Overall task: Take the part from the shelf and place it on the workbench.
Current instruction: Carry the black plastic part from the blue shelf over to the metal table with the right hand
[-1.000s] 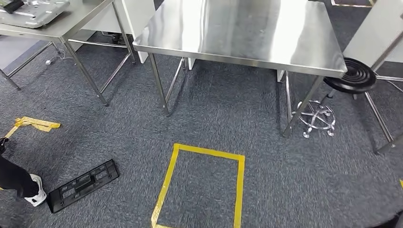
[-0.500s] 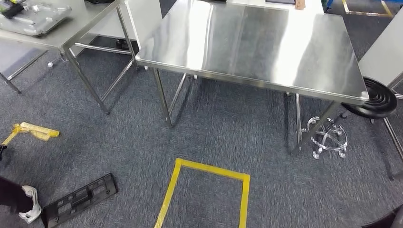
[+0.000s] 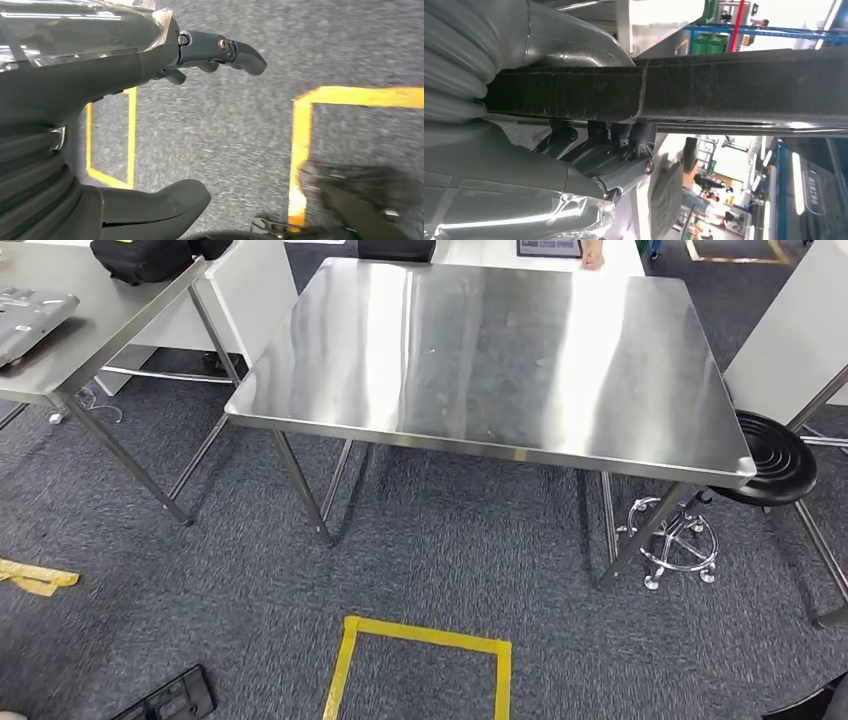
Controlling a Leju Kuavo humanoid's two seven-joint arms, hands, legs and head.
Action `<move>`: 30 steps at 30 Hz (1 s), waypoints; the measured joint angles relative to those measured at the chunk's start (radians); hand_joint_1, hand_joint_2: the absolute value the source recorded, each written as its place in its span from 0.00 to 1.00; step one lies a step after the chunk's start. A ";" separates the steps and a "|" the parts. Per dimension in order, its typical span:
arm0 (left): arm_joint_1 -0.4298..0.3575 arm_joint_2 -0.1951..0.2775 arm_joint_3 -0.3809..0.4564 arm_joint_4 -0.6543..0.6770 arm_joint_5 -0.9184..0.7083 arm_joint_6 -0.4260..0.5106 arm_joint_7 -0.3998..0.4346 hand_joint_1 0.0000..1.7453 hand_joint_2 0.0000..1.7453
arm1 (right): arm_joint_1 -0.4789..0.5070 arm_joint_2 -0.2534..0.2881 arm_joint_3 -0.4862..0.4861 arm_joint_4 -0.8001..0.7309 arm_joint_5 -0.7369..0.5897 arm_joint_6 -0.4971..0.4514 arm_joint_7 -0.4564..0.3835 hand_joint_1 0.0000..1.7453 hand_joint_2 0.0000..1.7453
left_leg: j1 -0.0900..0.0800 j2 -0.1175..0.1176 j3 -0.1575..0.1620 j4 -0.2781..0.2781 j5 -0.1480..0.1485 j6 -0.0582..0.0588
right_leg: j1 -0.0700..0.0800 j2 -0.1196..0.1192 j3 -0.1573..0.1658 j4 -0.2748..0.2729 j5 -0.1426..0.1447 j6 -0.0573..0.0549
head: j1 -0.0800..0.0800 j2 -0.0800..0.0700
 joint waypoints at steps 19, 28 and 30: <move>-0.012 -0.014 0.007 -0.002 -0.004 0.009 -0.002 0.00 1.00 | -0.014 -0.012 0.005 0.004 -0.018 -0.003 0.007 1.00 1.00 | 0.001 -0.001 0.143 -0.035 -0.035 -0.011 | -0.012 -0.023 -0.183 0.079 0.096 0.039 | 0.007 0.000; -0.015 -0.015 0.007 -0.002 -0.005 0.004 -0.005 0.00 1.00 | -0.009 -0.007 -0.002 -0.001 -0.024 0.004 0.009 1.00 1.00 | 0.015 0.008 0.016 0.160 -0.071 -0.028 | -0.017 0.008 -0.162 0.077 0.086 0.010 | 0.002 0.000; -0.016 -0.015 0.007 -0.002 -0.005 0.005 -0.005 0.00 1.00 | -0.008 -0.005 -0.004 -0.001 -0.022 0.004 0.009 1.00 1.00 | 0.016 0.005 0.073 0.034 -0.017 -0.023 | -0.012 0.011 -0.160 0.078 0.078 0.018 | 0.003 0.000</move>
